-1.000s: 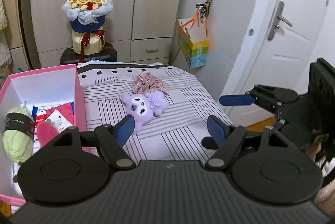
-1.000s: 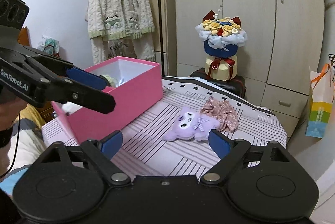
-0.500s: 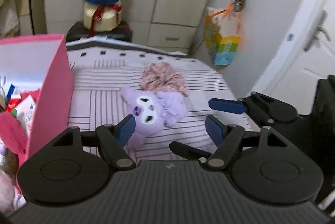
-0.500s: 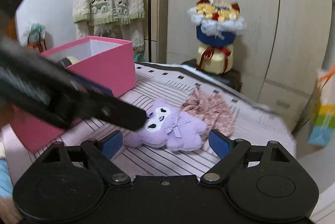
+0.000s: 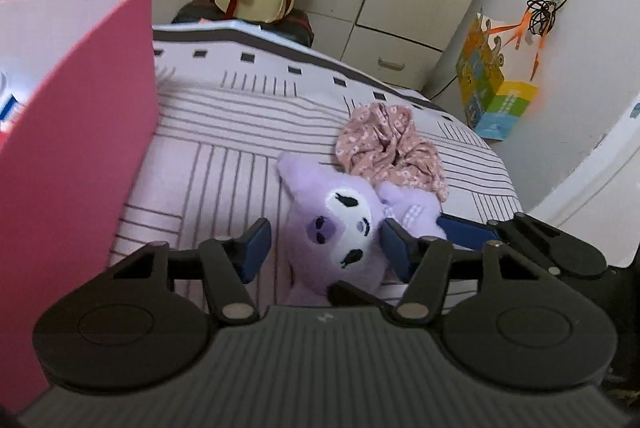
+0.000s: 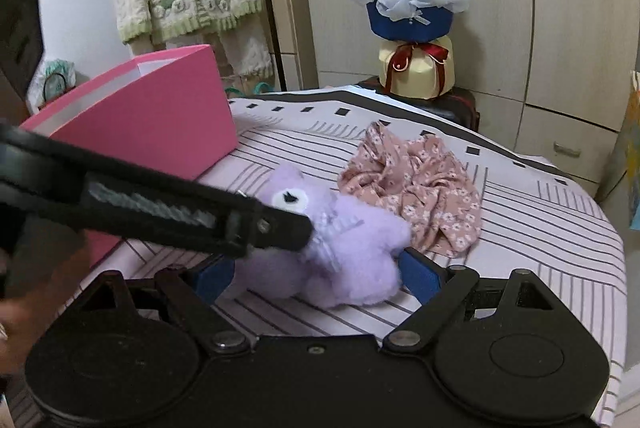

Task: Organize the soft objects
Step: 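Grasp the lilac plush toy by its head with the left gripper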

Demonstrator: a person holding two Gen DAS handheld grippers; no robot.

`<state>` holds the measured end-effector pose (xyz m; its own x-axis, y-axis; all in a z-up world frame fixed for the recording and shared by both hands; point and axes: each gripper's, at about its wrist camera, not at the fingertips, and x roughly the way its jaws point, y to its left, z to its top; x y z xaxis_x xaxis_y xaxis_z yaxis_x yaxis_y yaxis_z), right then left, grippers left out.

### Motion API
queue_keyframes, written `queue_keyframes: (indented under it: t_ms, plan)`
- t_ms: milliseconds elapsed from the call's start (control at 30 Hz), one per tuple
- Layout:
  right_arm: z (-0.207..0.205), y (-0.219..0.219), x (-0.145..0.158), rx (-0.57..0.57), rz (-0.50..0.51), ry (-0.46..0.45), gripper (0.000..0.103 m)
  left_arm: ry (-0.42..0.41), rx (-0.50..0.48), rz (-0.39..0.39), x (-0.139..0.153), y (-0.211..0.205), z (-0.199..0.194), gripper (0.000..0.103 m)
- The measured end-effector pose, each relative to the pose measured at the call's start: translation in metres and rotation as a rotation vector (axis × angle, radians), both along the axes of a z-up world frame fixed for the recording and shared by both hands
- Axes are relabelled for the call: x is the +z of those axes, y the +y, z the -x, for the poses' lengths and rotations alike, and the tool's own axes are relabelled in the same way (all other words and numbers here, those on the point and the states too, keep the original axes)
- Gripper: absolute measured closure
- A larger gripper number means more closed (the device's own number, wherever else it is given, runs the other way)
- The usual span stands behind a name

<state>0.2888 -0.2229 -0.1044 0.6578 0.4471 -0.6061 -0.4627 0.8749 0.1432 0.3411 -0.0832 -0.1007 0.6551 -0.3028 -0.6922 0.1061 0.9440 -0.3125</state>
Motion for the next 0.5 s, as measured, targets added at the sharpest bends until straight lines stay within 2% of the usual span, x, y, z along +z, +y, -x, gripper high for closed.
queue_keyframes:
  t_ms: [33, 233, 500]
  plan:
    - [-0.001, 0.001, -0.001, -0.006, -0.001, 0.003, 0.011, 0.006, -0.001, 0.014, -0.002, 0.0, 0.0, 0.052]
    - [-0.007, 0.003, -0.015, -0.038, -0.03, 0.051, 0.01, 0.0, 0.002, 0.038, -0.009, -0.001, -0.001, 0.057]
    - [0.003, 0.015, -0.016, -0.061, -0.008, 0.043, 0.01, -0.012, -0.014, 0.031, -0.007, -0.003, 0.006, 0.061]
